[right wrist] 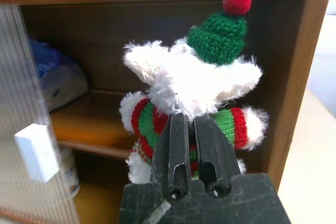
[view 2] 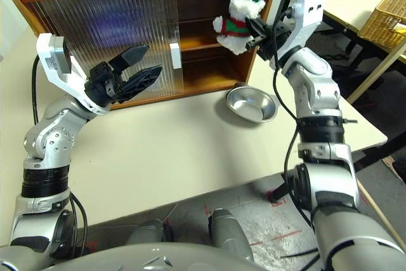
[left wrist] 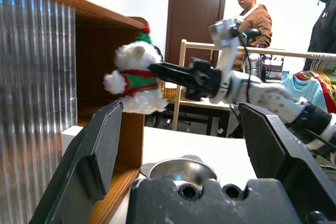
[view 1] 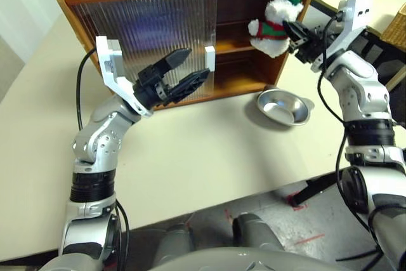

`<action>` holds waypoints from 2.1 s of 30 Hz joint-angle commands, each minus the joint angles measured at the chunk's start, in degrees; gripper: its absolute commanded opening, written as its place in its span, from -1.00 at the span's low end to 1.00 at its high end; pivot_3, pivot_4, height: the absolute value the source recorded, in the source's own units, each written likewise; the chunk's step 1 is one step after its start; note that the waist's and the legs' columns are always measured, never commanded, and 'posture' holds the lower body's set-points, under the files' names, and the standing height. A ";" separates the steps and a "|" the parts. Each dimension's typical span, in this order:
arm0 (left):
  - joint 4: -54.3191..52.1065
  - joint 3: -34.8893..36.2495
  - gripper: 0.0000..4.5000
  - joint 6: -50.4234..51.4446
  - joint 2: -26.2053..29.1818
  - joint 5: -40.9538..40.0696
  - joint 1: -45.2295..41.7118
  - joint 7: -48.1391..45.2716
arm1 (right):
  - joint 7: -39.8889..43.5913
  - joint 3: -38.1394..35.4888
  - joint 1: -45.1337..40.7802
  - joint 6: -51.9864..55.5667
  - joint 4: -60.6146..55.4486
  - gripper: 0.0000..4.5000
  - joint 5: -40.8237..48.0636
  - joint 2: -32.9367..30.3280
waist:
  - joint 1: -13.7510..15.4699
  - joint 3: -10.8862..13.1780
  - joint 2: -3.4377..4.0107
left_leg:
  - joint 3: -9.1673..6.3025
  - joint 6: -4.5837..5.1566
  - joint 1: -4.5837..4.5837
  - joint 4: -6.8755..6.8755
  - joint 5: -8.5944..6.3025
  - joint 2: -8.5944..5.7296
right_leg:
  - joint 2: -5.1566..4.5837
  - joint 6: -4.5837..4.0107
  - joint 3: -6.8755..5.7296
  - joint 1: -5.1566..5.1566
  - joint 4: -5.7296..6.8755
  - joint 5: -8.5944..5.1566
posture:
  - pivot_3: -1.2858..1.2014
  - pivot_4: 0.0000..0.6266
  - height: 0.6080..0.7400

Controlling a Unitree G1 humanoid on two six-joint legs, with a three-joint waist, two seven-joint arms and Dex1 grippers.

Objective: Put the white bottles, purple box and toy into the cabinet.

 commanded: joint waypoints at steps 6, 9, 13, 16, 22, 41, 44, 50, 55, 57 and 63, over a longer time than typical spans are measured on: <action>-1.19 -0.56 1.00 0.09 1.02 1.17 1.66 0.58 | 1.98 1.21 -8.30 -9.20 15.20 -0.99 -3.22 2.59 | 0.02 0.00 0.00 | 0.01 0.00 -0.01 -0.01 0.00 0.00 | 0.00 -0.14 0.01 -0.01 -0.01 0.09 | 0.06 -1.00 1.00; -1.58 -0.42 1.00 0.34 1.11 1.03 2.12 0.89 | 2.67 1.72 -11.03 -12.18 20.87 -0.99 -4.26 3.69 | 0.03 0.00 0.00 | 0.00 0.00 -0.01 0.00 0.00 0.00 | -0.01 -0.15 0.00 -0.01 0.00 0.10 | 0.07 -1.00 1.00; -1.84 -0.40 1.00 0.26 1.44 1.11 3.17 0.83 | 2.96 1.91 -14.44 -15.77 27.94 -0.99 -5.50 4.65 | 0.04 0.00 0.00 | 0.00 0.00 -0.01 -0.01 0.00 0.00 | -0.01 -0.16 0.00 -0.02 0.00 0.11 | 0.07 -1.00 1.00; -1.96 -0.42 1.00 0.11 1.66 1.08 3.67 0.81 | 2.87 1.83 -17.56 -18.46 33.48 -0.99 -6.50 5.18 | 0.00 0.00 0.00 | 0.00 0.00 -0.01 -0.01 0.00 0.00 | -0.02 -0.17 0.00 -0.02 0.01 0.11 | 0.07 -1.00 1.00; -2.07 -0.33 1.00 -0.02 1.94 1.19 4.04 0.85 | 2.68 1.86 -22.45 -22.32 41.51 -0.99 -8.55 5.75 | 0.02 0.00 0.01 | 0.00 0.00 0.00 -0.01 0.00 0.01 | -0.02 -0.18 -0.01 -0.03 0.06 0.12 | 0.07 -1.00 1.00; -3.27 0.43 1.00 -0.04 2.49 0.84 5.14 1.62 | -0.72 1.65 -26.59 -25.65 50.26 -0.99 -13.18 7.47 | 0.29 0.00 0.01 | -0.03 -0.01 0.01 -0.04 -0.01 0.00 | -0.04 -0.22 -0.04 -0.06 0.17 0.14 | 0.11 -1.00 1.00; -3.39 0.41 1.00 -0.05 2.51 0.79 5.21 1.67 | -3.46 2.96 -26.91 -24.61 51.10 -0.99 -15.30 7.80 | 0.35 0.00 0.01 | -0.03 -0.01 0.01 -0.04 -0.01 0.00 | -0.04 -0.22 -0.04 -0.06 0.16 0.14 | 0.11 -1.00 1.00; -3.60 0.24 1.00 -0.06 2.32 0.75 5.37 1.90 | -5.20 2.59 -28.65 -23.29 51.51 0.06 -16.51 8.57 | 0.45 0.00 0.01 | -0.03 -0.01 0.00 -0.04 -0.01 0.00 | -0.04 -0.23 -0.04 -0.07 0.16 0.14 | 0.11 -1.00 1.00; -4.03 -0.36 1.00 -0.18 1.78 0.81 5.82 2.17 | -5.32 2.46 -30.28 -24.11 51.16 0.90 -16.80 8.28 | 0.46 0.00 0.01 | -0.03 -0.02 -0.02 -0.05 -0.01 0.00 | -0.04 -0.23 -0.04 -0.11 0.17 0.14 | 0.10 -1.00 1.00; -4.17 -0.72 1.00 -0.22 1.43 0.88 5.99 2.20 | -4.92 2.20 -31.04 -25.09 50.46 0.99 -16.53 7.82 | 0.53 0.00 0.01 | -0.05 -0.02 -0.02 -0.06 -0.01 0.00 | -0.04 -0.23 -0.07 -0.11 0.16 0.14 | 0.10 -1.00 1.00; -4.26 -1.08 1.00 -0.06 0.88 0.86 6.05 2.19 | -2.66 0.90 -31.14 -27.02 47.41 0.99 -14.98 6.92 | 0.84 0.00 0.01 | -0.05 -0.02 -0.03 -0.06 -0.01 -0.01 | -0.04 -0.23 -0.07 -0.11 0.16 0.14 | 0.09 -1.00 1.00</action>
